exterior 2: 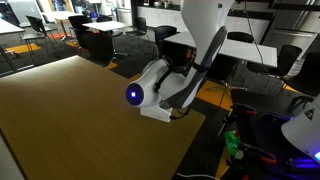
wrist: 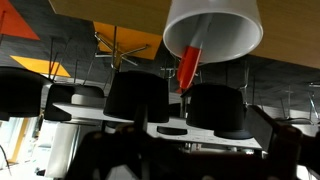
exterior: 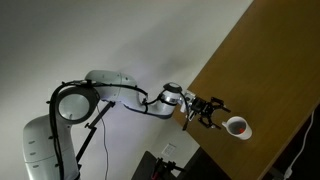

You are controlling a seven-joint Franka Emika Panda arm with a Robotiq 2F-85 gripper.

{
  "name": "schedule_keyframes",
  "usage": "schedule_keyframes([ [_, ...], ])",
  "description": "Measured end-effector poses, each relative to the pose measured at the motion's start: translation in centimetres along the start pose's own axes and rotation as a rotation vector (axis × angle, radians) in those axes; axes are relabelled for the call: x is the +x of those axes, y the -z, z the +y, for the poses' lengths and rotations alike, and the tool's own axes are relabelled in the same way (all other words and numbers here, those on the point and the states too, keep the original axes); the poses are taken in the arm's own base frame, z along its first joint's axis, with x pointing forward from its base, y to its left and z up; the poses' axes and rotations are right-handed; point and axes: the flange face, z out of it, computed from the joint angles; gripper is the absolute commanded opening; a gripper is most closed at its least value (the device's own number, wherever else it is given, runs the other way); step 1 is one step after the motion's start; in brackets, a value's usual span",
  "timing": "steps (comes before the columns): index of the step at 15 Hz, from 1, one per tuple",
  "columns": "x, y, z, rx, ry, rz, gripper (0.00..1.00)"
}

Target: Take the red marker out of the white mug and place it on the table

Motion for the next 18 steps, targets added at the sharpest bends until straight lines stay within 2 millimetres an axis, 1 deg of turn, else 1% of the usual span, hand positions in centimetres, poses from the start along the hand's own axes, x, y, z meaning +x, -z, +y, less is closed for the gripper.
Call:
schedule_keyframes([
  [6, 0.1, -0.6, 0.1, -0.008, -0.006, 0.009, 1.0],
  [12, 0.5, -2.4, 0.4, -0.048, -0.021, 0.012, 1.0],
  [18, 0.0, -4.1, 0.5, -0.096, -0.038, 0.0, 1.0],
])
